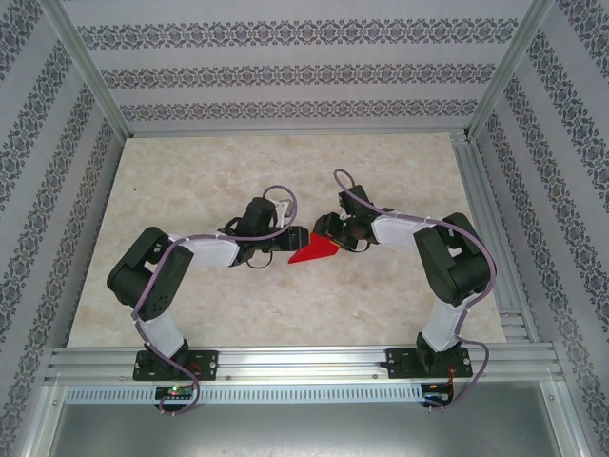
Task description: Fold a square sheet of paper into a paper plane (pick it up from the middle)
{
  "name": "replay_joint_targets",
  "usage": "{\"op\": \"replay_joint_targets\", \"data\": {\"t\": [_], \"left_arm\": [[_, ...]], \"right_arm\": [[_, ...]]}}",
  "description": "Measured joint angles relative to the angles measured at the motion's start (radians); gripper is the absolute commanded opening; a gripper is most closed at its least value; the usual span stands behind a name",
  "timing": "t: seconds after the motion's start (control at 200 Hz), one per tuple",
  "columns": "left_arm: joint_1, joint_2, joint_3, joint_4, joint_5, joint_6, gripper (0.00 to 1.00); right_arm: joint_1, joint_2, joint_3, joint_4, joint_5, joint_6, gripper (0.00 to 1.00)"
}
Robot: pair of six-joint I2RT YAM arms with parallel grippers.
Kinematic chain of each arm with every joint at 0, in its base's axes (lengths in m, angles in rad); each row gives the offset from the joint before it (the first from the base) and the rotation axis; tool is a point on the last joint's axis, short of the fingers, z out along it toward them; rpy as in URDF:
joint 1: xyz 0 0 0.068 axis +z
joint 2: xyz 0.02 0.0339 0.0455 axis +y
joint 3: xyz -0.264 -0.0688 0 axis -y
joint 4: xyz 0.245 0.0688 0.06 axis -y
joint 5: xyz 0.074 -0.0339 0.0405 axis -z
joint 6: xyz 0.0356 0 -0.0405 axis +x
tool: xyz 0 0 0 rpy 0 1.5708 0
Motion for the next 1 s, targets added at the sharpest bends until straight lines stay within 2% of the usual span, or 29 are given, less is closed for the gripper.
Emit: {"op": "replay_joint_targets", "data": {"t": [0.195, 0.355, 0.684, 0.999], "left_arm": [[0.000, -0.006, -0.003, -0.002, -0.005, 0.001, 0.48], [0.000, -0.003, -0.002, -0.006, 0.035, 0.013, 0.47], [-0.007, 0.014, 0.047, -0.134, 0.015, 0.111, 0.45], [-0.022, 0.090, 0.093, -0.189, 0.022, 0.159, 0.28]], "right_arm": [[0.006, 0.011, 0.026, -0.034, 0.014, 0.008, 0.61], [0.006, 0.023, 0.051, -0.066, 0.015, 0.024, 0.62], [0.006, 0.031, 0.066, -0.086, 0.015, 0.034, 0.62], [0.006, 0.035, 0.072, -0.093, 0.015, 0.035, 0.62]]}}
